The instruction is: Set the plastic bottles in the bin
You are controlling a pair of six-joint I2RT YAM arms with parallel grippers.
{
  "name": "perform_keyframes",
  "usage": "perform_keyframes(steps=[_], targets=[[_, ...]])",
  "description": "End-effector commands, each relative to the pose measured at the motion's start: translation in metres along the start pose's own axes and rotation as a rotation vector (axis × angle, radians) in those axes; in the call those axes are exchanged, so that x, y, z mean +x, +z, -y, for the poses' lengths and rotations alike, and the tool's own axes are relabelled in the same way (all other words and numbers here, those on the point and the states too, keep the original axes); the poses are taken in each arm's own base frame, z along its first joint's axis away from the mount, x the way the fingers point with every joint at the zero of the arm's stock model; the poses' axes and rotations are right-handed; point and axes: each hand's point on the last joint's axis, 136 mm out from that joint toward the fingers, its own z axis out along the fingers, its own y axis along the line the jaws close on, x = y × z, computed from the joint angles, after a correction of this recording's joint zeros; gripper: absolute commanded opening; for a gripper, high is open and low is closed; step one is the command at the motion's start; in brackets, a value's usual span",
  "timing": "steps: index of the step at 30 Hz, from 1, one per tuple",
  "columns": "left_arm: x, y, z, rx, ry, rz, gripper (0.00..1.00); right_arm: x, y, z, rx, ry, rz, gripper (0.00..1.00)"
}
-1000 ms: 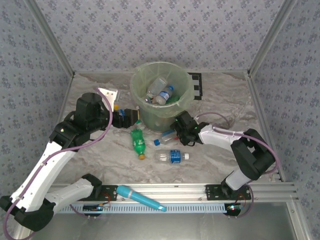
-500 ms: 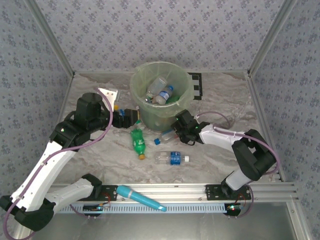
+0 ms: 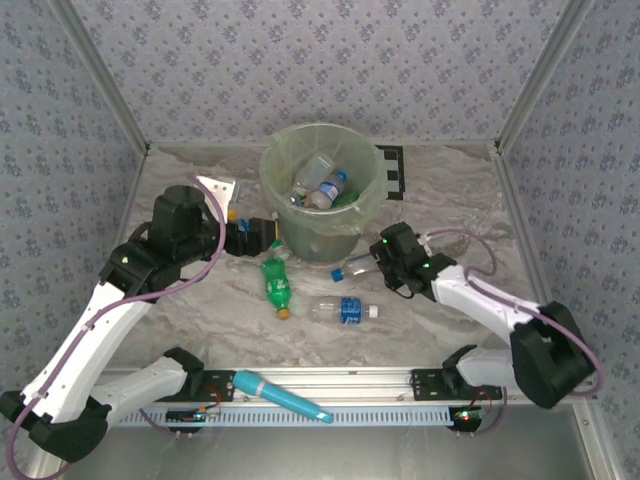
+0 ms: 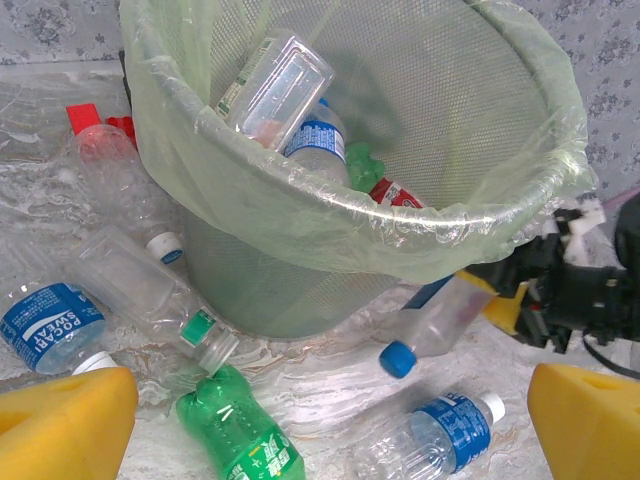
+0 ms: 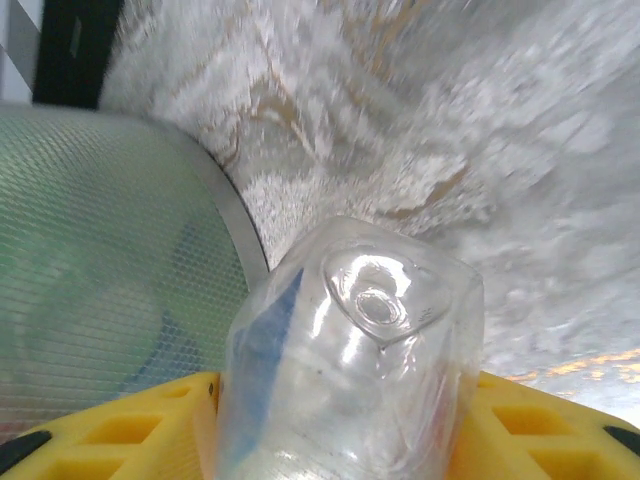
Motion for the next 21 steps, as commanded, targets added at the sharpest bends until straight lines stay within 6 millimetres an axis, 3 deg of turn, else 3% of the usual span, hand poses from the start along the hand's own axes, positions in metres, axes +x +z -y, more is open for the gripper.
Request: perform_keyframes(steps=[1,7,10,15,21], targets=[[-0.004,-0.005,0.002,0.009,-0.005,0.011,1.0,-0.027,-0.025,0.017,0.03,0.02,0.098,0.54],[-0.009,-0.007,0.004,0.01,0.003,0.019,1.0,-0.075,-0.09,0.019,-0.01,-0.005,0.245,0.53],[-0.013,-0.008,0.004,0.009,0.006,0.031,1.0,-0.096,-0.126,0.009,-0.046,-0.042,0.316,0.53],[-0.019,-0.01,0.005,0.008,0.001,0.054,1.0,-0.124,-0.183,-0.029,-0.109,-0.147,0.425,0.54],[-0.022,-0.013,0.006,0.013,-0.005,0.065,1.0,-0.146,-0.236,-0.095,-0.219,-0.265,0.524,0.55]])
